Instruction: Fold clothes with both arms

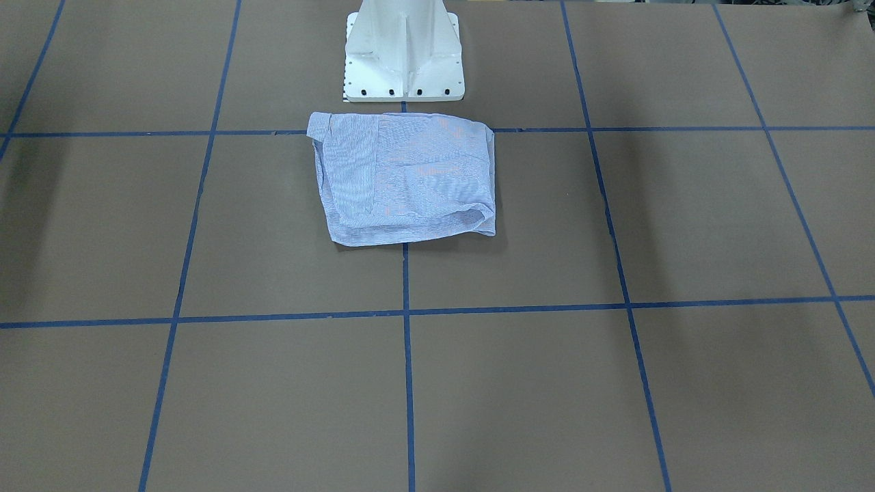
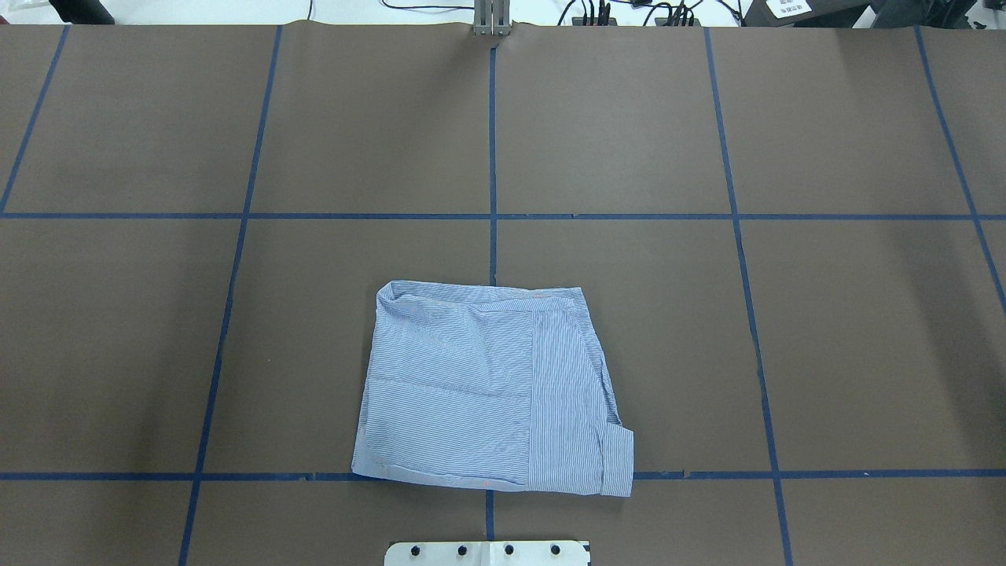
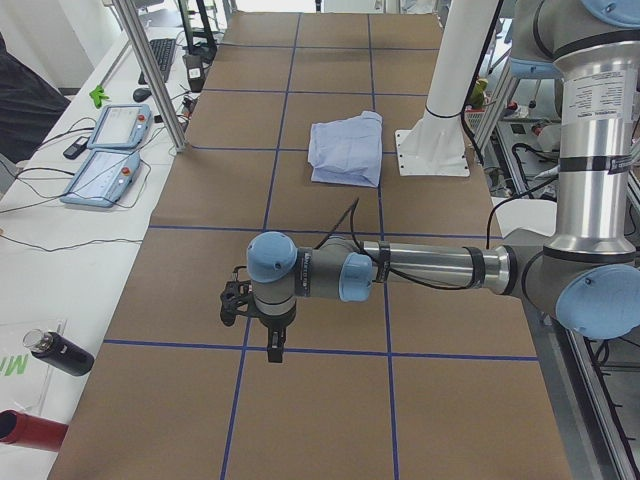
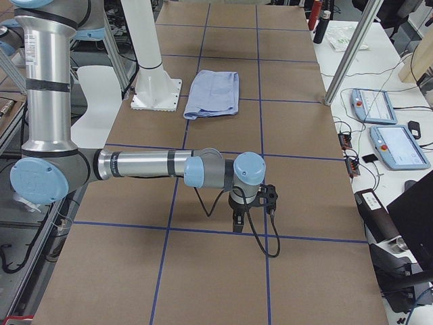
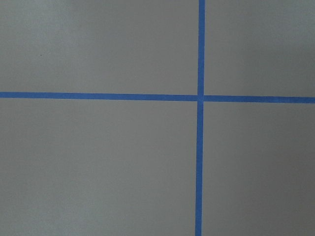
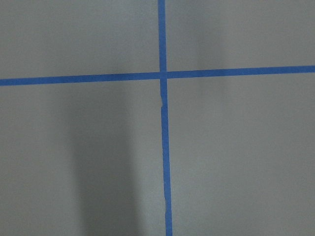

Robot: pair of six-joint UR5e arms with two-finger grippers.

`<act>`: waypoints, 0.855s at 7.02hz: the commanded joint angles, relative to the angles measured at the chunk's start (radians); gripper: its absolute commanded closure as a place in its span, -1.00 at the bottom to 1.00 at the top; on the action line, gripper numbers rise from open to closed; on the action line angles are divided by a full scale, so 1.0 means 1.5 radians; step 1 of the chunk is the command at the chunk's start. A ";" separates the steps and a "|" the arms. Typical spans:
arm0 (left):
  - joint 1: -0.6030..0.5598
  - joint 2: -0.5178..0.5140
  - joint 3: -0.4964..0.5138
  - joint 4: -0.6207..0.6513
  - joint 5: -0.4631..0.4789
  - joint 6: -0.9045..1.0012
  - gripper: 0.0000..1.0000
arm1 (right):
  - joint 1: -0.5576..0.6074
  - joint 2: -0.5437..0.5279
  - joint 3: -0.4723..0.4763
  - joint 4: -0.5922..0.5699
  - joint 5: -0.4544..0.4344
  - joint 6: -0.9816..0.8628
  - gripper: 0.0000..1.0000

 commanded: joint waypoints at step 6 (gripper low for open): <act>0.000 -0.001 0.002 0.002 0.001 -0.001 -0.98 | 0.000 -0.005 -0.002 0.035 -0.004 0.044 -1.00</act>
